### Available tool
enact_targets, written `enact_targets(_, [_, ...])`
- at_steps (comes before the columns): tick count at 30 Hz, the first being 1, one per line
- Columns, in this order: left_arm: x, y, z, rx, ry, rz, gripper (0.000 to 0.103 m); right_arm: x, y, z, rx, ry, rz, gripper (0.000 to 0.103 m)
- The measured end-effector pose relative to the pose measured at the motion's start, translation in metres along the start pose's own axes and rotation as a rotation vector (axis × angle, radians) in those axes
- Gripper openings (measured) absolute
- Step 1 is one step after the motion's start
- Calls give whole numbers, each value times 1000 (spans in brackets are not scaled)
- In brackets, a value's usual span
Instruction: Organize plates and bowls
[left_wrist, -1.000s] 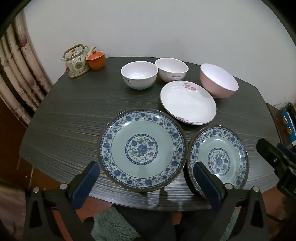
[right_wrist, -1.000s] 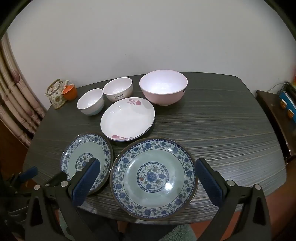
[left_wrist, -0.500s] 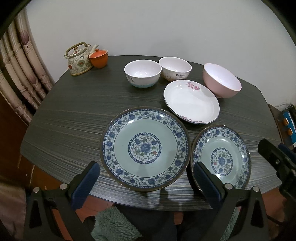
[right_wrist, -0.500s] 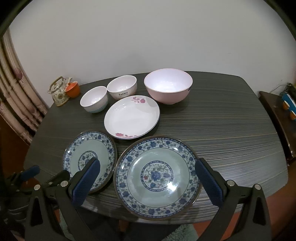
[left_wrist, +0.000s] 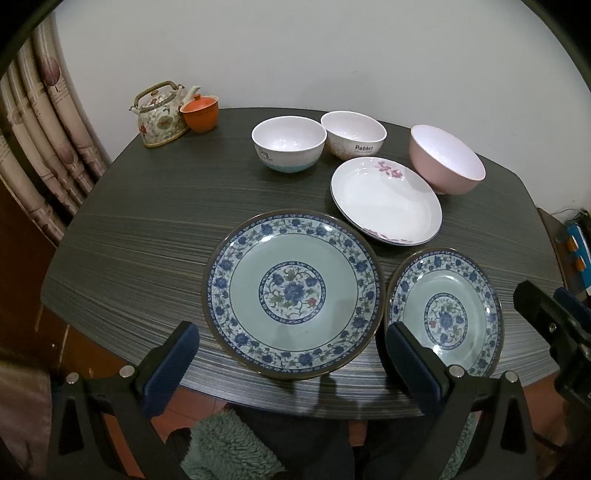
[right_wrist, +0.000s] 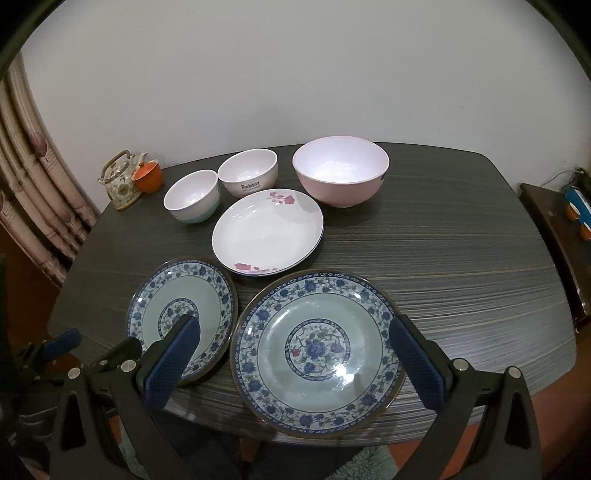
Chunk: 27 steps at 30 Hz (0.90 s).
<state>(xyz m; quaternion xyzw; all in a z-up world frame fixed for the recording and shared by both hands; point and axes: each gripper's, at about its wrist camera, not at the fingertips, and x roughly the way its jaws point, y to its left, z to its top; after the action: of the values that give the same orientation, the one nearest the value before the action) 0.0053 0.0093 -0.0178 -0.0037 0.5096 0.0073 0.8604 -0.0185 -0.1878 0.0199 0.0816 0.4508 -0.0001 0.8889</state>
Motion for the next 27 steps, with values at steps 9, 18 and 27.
enact_targets(9, [-1, 2, 0, -7, 4, -2, 103, 1, 0, -2, 2, 5, -1, 102])
enact_targets(18, [-3, 4, 0, -15, 3, -4, 103, -1, 3, -3, -9, 4, 1, 102])
enact_targets(27, [-4, 6, 0, -19, 3, -4, 103, 0, 3, -2, -8, 5, 0, 101])
